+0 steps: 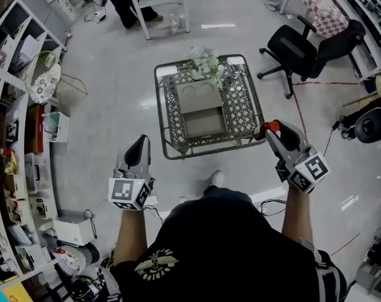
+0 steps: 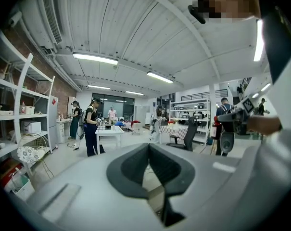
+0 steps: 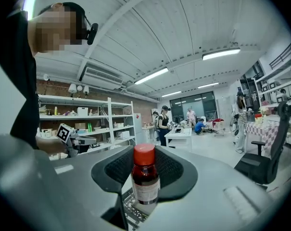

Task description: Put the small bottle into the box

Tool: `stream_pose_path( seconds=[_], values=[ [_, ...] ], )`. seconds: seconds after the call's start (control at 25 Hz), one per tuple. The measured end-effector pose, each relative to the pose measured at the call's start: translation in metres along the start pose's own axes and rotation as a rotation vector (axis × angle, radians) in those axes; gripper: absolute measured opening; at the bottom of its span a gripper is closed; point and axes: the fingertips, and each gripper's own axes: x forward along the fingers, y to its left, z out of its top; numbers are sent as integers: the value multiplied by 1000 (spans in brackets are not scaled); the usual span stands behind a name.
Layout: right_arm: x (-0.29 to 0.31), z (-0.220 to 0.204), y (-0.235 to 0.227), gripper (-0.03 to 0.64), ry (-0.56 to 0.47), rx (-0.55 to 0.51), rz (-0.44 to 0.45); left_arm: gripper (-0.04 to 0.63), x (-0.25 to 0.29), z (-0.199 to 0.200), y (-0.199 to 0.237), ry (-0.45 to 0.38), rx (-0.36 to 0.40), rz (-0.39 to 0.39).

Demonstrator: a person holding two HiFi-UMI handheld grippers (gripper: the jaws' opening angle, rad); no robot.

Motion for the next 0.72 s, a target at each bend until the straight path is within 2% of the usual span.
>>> stream_pose_path(
  seconds=[0.24,0.4,0.72],
  values=[
    [7,6,-37,147,20,11,51,0,18,12,-17,-26,-30,45],
    [15,14,-57,147,-20,4,83,0,27,17,-26,-29,-28,70],
    [30,17,-63,147,-29,2,120,0,23,16,-15,-26,-27,118]
  ],
)
